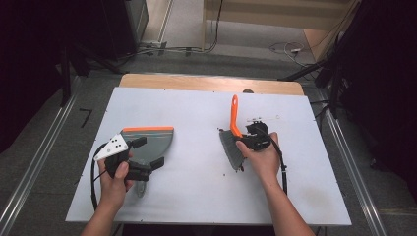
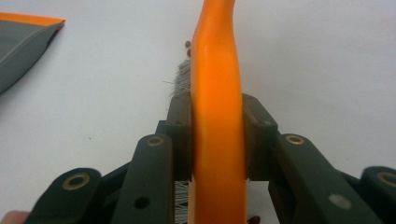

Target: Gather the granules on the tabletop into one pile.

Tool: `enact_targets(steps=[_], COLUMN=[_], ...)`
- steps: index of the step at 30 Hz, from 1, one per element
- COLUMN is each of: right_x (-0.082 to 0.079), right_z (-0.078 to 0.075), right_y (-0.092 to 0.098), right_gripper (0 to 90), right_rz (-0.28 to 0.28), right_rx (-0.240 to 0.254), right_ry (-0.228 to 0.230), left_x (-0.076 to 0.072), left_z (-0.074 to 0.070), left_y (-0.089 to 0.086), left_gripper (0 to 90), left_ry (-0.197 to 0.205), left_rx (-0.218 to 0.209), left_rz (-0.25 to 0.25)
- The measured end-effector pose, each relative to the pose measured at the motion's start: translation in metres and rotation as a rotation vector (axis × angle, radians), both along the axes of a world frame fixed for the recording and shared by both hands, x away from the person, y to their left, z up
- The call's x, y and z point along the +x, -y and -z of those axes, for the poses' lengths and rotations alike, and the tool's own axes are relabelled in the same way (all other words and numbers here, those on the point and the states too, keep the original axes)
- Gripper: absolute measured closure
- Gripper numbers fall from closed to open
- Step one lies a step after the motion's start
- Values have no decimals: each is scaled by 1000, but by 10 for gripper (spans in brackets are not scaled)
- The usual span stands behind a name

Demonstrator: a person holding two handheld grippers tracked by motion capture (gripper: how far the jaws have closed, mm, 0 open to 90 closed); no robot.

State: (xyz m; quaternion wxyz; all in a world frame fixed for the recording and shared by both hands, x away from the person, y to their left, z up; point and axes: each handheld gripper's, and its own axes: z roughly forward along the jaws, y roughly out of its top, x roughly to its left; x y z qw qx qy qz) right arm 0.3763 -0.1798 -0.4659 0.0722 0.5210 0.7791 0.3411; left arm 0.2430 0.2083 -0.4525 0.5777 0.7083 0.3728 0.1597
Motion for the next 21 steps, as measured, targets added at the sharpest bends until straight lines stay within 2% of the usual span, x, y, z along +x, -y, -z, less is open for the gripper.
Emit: enact_targets(steps=[16, 21], right_x=[2, 0], right_z=[0, -5], right_y=[21, 20], right_gripper=[677, 681], right_rz=[55, 55], right_rx=[5, 36], right_ry=[0, -5], left_x=[0, 0], left_z=[0, -1], left_y=[-1, -2], left_gripper=[0, 0], left_ry=[1, 3], left_rx=[-7, -9], left_rz=[-4, -6])
